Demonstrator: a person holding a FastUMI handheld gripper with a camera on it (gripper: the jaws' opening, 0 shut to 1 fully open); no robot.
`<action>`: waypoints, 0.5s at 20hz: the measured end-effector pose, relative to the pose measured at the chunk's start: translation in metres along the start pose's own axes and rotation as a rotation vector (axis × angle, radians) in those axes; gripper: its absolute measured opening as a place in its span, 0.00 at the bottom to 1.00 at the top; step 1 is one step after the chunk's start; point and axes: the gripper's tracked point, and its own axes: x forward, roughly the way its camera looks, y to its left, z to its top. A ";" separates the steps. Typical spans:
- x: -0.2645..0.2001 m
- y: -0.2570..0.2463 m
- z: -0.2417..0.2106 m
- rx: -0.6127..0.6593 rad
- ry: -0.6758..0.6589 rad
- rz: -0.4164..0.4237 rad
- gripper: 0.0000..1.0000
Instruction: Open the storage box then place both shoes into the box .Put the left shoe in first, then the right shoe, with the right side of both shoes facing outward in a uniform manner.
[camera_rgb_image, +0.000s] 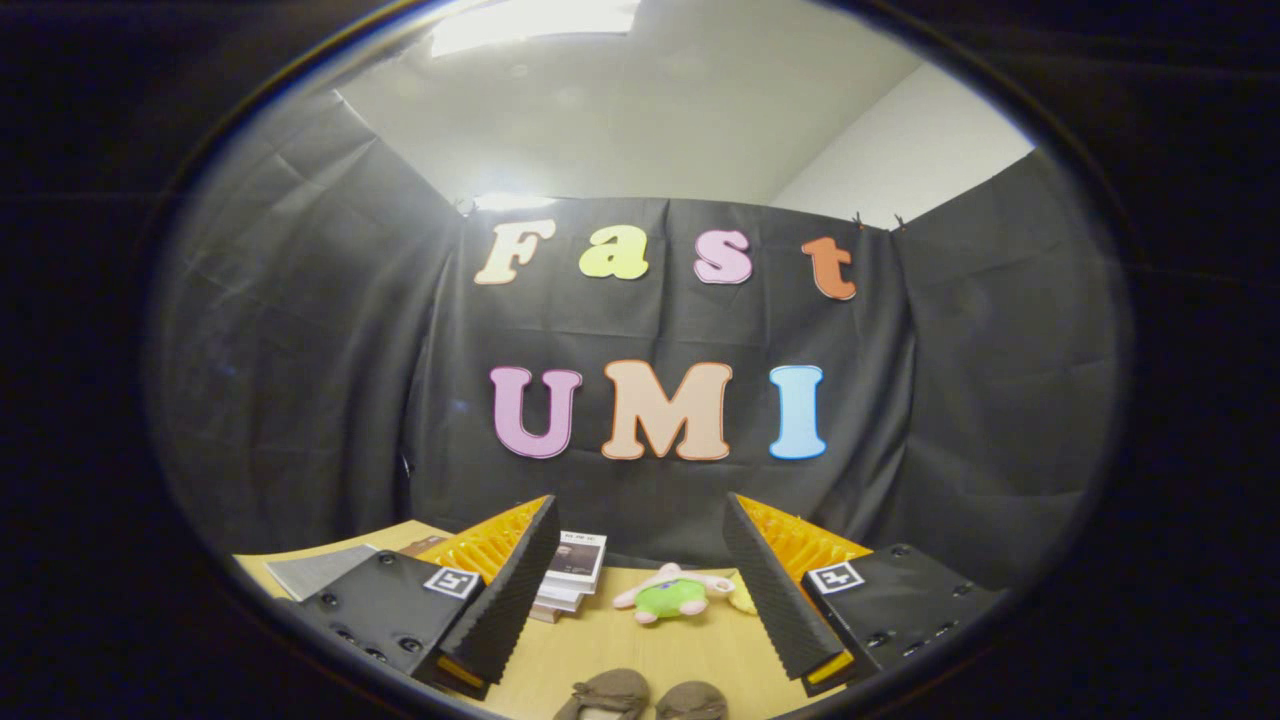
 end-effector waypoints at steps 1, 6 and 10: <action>0.001 0.001 -0.001 0.004 0.002 0.002 0.99; 0.005 0.015 -0.017 0.055 0.049 0.063 0.99; 0.006 0.049 -0.044 0.170 0.145 0.191 0.99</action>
